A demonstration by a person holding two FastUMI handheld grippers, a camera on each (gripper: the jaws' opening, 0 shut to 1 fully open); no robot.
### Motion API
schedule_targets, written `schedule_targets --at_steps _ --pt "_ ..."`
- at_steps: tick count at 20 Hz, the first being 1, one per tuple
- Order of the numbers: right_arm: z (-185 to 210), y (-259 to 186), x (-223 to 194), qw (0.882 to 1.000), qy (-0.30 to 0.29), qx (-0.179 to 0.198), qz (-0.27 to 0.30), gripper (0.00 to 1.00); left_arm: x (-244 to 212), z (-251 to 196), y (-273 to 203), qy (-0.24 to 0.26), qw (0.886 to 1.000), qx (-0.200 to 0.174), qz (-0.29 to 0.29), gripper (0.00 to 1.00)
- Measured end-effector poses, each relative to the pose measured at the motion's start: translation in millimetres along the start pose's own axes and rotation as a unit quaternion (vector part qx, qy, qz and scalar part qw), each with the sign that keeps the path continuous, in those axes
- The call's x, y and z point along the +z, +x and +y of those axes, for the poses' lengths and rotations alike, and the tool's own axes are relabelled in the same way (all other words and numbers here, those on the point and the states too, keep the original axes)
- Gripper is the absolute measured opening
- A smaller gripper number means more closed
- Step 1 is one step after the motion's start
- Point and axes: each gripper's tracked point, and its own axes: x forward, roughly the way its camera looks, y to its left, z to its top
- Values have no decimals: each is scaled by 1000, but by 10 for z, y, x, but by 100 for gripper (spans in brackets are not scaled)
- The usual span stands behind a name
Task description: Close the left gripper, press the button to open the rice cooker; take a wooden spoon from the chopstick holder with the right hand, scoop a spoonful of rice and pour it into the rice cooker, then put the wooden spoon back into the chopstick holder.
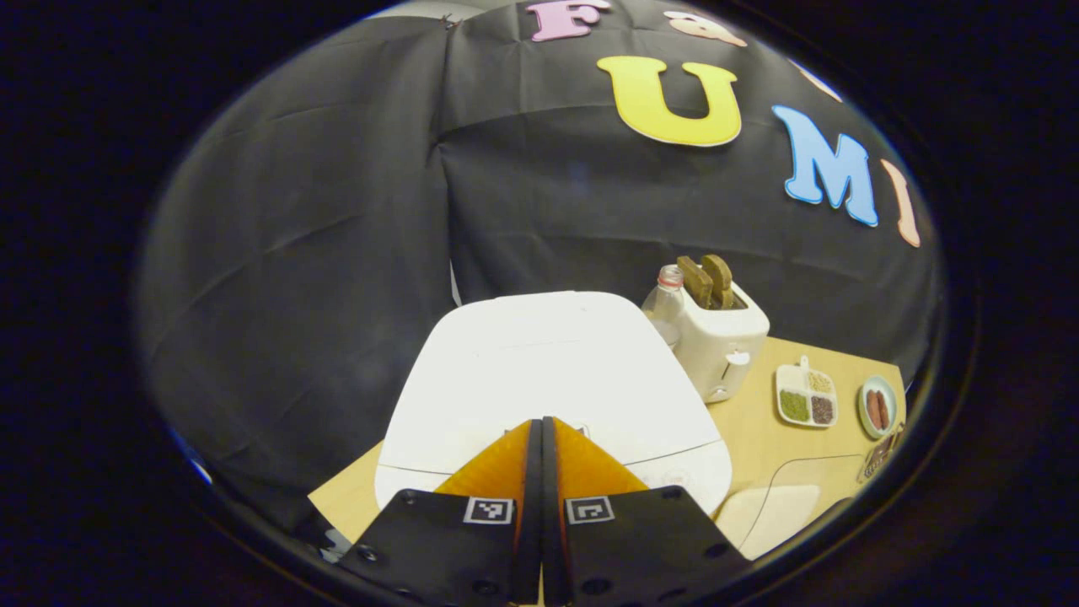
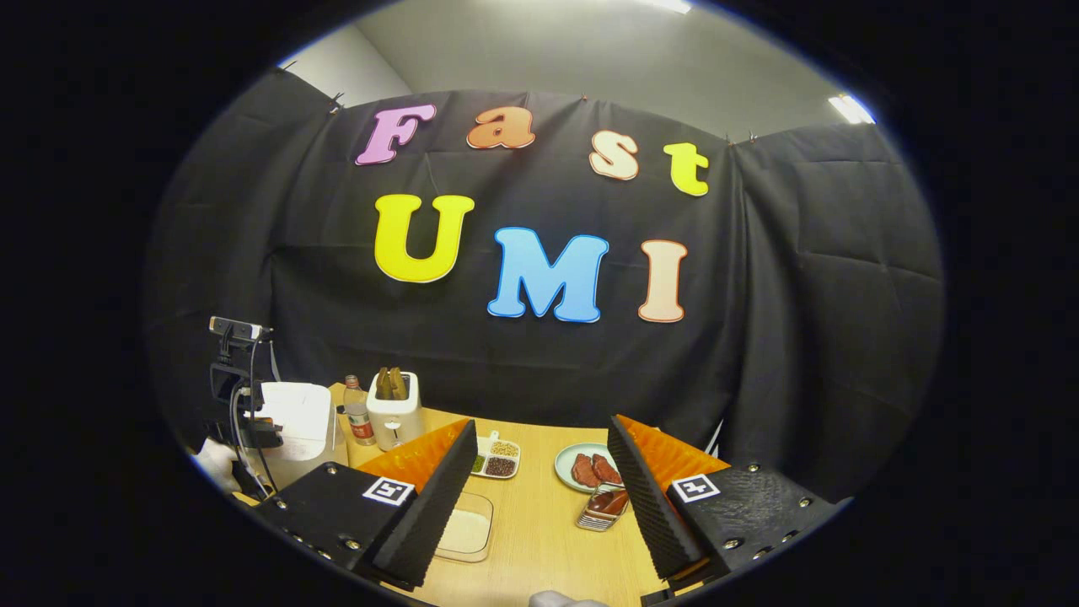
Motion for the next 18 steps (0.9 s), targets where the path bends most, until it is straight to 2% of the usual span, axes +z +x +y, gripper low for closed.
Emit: schedule_targets --at_steps 5,7,8,9,11,12,15,18 --pt "5 -39 -46 1000 -7 1 1 95 53 2 3 -11 1000 1 2 9" --pt "-18 -35 -37 1000 -10 -3 -7 95 229 9 -58 11 999 6 -33 9" --pt "-31 -38 -39 1000 -10 -5 -11 95 470 -1 -160 9 997 3 -78 9" --pt "-21 -49 -26 1000 -7 -3 -17 95 756 -48 -354 3 993 -2 -122 9" --pt "-4 -54 -14 1000 1 -1 -24 95 1307 -3 -821 -2 974 -4 -226 9" --pt "14 -51 -6 1000 2 0 -27 95 1533 -69 -1074 -3 966 -27 -257 9" --pt "13 -56 9 999 6 0 -34 95 1737 -151 -1915 -3 945 -57 -321 8" --pt "16 -54 55 999 22 1 -42 95 1738 -218 -2328 -14 939 -93 -330 8"
